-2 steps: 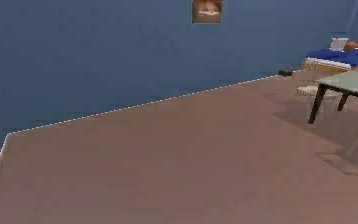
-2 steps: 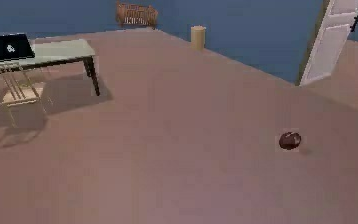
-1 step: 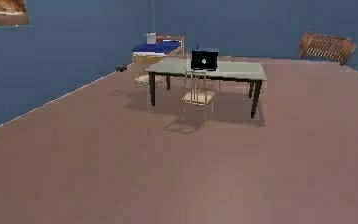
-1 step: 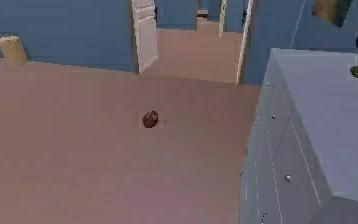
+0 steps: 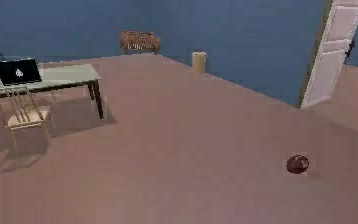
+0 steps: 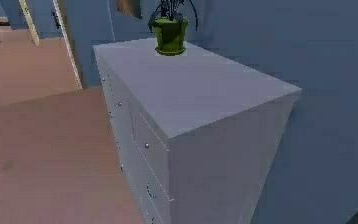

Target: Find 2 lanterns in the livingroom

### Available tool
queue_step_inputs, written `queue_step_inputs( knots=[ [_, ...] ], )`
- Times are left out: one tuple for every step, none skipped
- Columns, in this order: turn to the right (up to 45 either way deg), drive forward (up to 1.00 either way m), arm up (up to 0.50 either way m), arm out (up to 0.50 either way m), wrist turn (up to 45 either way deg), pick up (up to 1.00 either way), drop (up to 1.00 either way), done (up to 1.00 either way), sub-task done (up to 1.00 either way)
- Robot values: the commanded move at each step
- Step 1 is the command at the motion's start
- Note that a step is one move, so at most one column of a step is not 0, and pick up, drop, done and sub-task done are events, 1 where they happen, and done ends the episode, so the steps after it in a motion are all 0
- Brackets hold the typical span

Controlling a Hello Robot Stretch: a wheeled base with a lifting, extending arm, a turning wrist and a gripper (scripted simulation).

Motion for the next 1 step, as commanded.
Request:
queue_step_inputs(
  knots=[
    [24.0,0.00,0.00,0.00,0.0,0.00,0.00,0.00,0.00]
  ],
)
